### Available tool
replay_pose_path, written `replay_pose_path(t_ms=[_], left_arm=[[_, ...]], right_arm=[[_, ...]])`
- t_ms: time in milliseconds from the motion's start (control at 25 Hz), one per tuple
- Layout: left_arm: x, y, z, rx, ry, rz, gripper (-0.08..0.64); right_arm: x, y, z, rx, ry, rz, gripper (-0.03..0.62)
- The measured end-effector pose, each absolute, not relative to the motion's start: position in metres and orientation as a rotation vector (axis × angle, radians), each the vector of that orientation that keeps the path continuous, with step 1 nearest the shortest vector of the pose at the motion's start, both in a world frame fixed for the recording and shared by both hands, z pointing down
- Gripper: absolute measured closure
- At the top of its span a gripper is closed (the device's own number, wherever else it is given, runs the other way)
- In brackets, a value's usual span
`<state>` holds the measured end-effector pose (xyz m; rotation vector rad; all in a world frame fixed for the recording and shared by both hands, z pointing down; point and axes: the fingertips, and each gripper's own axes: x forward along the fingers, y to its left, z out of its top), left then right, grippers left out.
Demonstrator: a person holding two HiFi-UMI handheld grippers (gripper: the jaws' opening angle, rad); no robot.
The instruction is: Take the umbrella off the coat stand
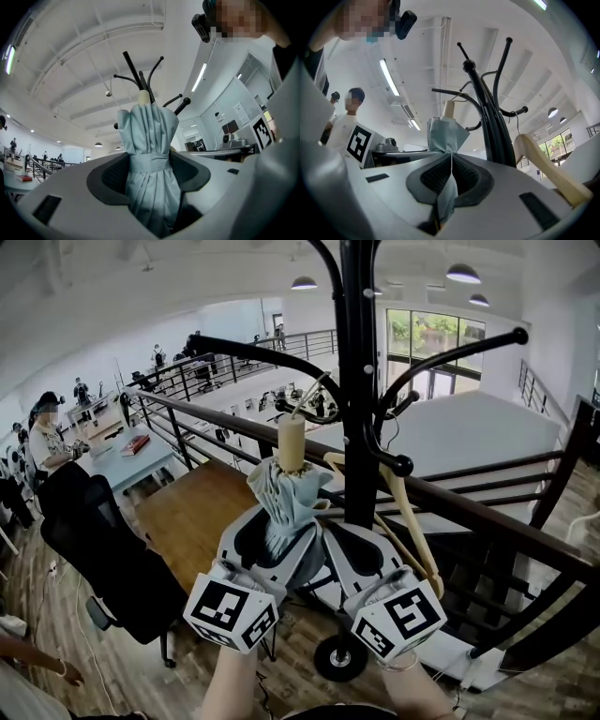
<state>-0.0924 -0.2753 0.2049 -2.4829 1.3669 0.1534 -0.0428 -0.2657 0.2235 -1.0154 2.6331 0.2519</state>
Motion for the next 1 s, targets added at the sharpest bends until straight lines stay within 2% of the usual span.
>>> replay_pose_path(t_ms=[1000], left_arm=[[-0.133,-0.231,0.158,-2.263,1.451,0.218,0.275]], right_arm=[[-0.095,-0.245,0.186,-0.797,2.666,0.299,0.563]])
